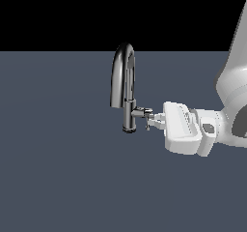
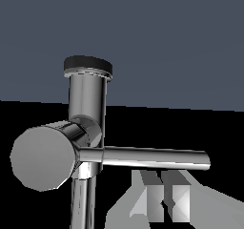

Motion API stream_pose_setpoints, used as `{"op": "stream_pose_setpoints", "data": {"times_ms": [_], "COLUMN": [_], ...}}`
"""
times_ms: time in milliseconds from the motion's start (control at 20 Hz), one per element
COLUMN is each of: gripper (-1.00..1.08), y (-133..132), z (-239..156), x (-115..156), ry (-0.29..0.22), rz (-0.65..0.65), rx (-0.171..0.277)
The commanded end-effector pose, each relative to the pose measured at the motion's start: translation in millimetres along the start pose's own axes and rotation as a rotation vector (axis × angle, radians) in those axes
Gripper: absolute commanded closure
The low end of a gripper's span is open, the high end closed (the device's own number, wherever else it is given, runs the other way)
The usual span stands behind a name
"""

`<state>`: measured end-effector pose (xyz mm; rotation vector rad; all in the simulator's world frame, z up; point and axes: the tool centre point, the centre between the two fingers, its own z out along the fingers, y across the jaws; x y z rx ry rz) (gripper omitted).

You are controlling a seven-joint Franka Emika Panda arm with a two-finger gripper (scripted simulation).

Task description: Turn on the faucet by rotating a designated handle.

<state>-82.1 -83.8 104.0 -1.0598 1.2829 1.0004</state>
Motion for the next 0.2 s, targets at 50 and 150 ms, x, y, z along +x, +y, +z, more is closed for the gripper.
{"op": "stream_pose_setpoints", "data": {"times_ms": [50, 150], "gripper": [1.08, 1.08], "y": [12, 14], "z": [7, 7], "x": [29, 35], "ry": [0.0, -0.001], "rz": [0.028, 0.03], "rx": [-0.01, -0.011]}}
